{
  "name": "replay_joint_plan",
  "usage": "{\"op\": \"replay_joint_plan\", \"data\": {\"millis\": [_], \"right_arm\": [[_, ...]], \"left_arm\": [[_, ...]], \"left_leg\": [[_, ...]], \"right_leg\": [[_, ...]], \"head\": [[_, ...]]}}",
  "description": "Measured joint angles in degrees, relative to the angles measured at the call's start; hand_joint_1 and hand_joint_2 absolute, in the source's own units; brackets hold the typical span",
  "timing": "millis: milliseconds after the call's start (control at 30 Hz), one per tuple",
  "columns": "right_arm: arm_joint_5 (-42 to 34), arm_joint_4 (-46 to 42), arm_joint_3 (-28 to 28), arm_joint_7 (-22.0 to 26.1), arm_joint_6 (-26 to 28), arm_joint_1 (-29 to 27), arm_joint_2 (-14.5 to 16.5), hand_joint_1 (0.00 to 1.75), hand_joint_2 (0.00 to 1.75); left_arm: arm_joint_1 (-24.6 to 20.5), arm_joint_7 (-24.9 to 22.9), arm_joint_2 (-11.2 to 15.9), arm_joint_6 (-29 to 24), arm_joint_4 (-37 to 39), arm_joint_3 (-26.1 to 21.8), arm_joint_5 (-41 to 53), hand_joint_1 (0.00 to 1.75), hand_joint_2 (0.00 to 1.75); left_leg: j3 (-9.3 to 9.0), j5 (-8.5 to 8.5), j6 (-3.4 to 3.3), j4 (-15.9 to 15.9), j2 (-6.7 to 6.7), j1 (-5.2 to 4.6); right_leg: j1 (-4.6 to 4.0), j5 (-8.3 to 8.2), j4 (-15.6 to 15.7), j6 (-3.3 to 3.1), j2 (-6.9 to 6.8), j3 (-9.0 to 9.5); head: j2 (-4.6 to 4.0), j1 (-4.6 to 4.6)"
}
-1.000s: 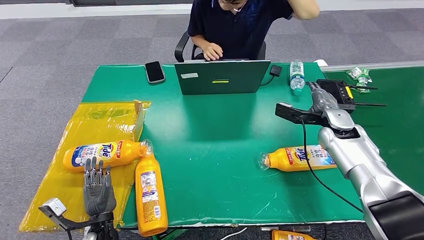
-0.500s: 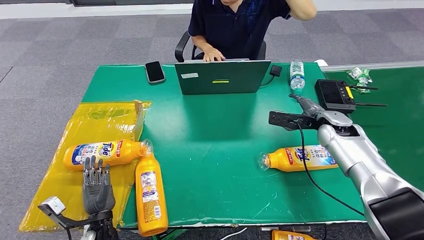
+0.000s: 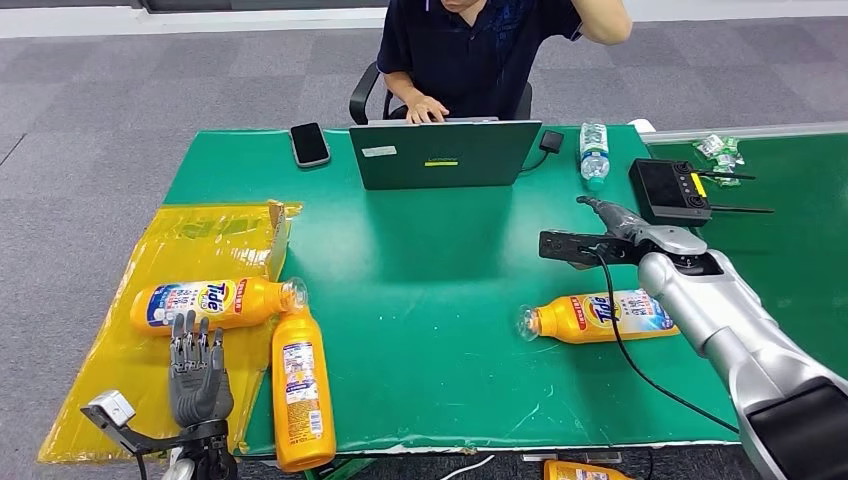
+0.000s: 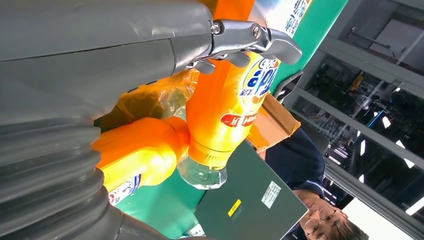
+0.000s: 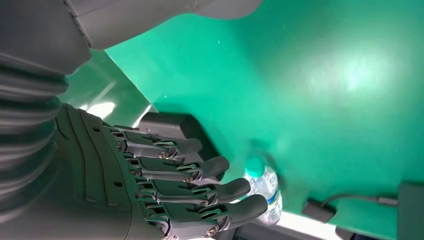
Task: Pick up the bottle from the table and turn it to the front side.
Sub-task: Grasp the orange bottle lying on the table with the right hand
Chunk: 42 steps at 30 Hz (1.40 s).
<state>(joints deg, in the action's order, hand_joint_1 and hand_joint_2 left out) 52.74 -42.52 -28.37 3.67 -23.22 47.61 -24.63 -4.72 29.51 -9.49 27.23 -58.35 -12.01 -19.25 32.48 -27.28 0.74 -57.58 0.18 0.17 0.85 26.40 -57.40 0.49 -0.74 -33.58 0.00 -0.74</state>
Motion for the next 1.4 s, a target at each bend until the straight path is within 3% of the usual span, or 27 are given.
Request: {"op": "replay_joint_plan", "data": {"millis": [200, 367, 733, 1133, 1300, 1400], "right_arm": [[-6.9, -3.5, -3.5, 0.5, -5.9, 0.8, -3.9, 0.00, 1.75], [-8.8, -5.1, -5.8, 0.2, -6.4, 1.9, -6.3, 0.00, 1.75], [-10.1, -5.9, -7.7, -0.1, -6.5, 2.5, -7.7, 0.00, 1.75], [-21.0, -7.3, -14.2, 0.4, -9.6, 7.5, -9.7, 0.00, 1.75], [-22.8, -12.5, -18.0, -0.9, -6.4, 6.4, -10.1, 0.00, 1.75], [-13.4, -18.8, -17.8, -6.7, 8.4, -1.3, -10.4, 0.00, 1.75]], "left_arm": [[0.0, 0.0, 0.3, -0.1, 0.0, 0.5, -0.8, 0.00, 1.75], [-0.1, -0.1, 0.5, -0.1, 0.0, 0.7, -0.9, 0.00, 1.75], [-0.1, -0.1, 0.6, -0.1, 0.0, 0.9, -1.1, 0.00, 1.75], [-1.1, -1.1, 0.7, 0.2, 0.6, 2.2, -1.3, 0.00, 1.75], [-1.3, -1.1, 0.9, -0.1, 0.8, 2.3, -1.4, 0.00, 1.75], [-0.2, -1.1, 0.8, -0.4, -0.2, 2.3, -1.9, 0.00, 1.75]], "left_leg": [[0.03, 0.00, 0.00, 0.0, -0.08, -0.01], [0.01, 0.00, 0.00, 0.0, -0.06, -0.01], [0.00, 0.00, 0.00, 0.0, -0.05, 0.00], [-0.01, 0.01, 0.00, 0.0, -0.04, 0.00], [-0.05, 0.01, 0.01, 0.0, -0.03, 0.03], [-0.30, -0.11, 0.08, 0.0, -0.22, 0.33]], "right_leg": [[0.02, 0.00, 0.0, 0.00, -0.06, 0.01], [0.01, 0.00, 0.0, 0.00, -0.02, 0.01], [0.00, 0.00, 0.0, 0.00, -0.04, 0.02], [-0.01, -0.01, 0.0, 0.00, -0.03, 0.03], [-0.04, 0.01, 0.0, -0.01, -0.03, 0.03], [-0.34, 0.17, 0.2, -0.09, -0.19, 0.45]], "head": [[0.00, 0.00], [0.00, 0.00], [0.00, 0.01], [0.00, 0.00], [0.00, 0.00], [0.00, -0.01]]}}
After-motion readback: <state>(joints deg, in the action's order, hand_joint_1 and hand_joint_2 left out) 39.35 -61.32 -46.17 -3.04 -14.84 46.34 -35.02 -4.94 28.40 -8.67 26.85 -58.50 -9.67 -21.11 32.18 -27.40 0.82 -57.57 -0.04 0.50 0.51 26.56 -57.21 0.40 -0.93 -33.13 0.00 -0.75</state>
